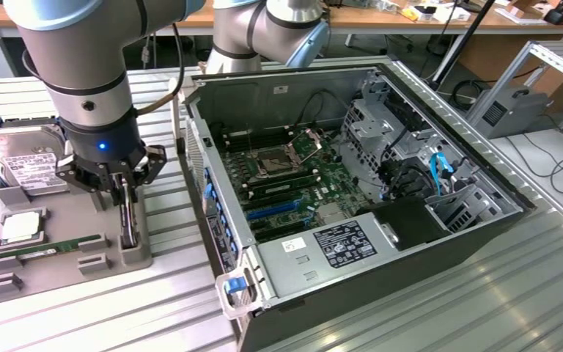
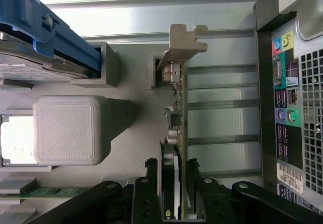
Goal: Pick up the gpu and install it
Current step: 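Pick up the gpu and move the gpu toward the slot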
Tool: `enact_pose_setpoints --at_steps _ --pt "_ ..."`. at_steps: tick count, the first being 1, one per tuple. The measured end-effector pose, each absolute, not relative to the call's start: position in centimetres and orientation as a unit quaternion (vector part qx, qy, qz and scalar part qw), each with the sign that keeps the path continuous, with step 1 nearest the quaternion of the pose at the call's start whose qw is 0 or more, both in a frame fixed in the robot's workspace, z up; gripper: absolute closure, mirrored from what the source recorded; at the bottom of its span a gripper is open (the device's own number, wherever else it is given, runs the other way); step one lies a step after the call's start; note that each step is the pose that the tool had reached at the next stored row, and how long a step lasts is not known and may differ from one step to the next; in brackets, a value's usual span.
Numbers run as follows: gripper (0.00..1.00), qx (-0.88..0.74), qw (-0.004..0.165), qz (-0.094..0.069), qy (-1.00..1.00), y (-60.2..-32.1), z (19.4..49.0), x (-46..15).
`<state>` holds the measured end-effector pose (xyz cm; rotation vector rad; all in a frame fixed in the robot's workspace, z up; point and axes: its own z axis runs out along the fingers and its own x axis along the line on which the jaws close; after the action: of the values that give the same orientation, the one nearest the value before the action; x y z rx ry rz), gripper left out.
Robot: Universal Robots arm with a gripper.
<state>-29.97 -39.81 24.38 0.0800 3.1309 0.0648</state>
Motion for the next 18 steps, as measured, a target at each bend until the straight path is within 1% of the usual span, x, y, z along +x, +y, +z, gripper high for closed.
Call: enact_pose_setpoints --at_steps 1,2,3,15,18 --pt "0.65 0.026 0.004 0.021 0.999 -39.81 24.38 -29.97" --pt "0.72 0.026 0.004 0.021 0.999 -39.81 24.38 -29.97" --pt "0.73 0.026 0.004 0.021 0.999 -39.81 24.38 -29.97" --pt "0.73 0.026 0.005 0.021 0.999 -39.80 24.41 -29.97" --pt "0.73 0.026 0.004 0.021 0.999 -39.81 24.91 -29.97"
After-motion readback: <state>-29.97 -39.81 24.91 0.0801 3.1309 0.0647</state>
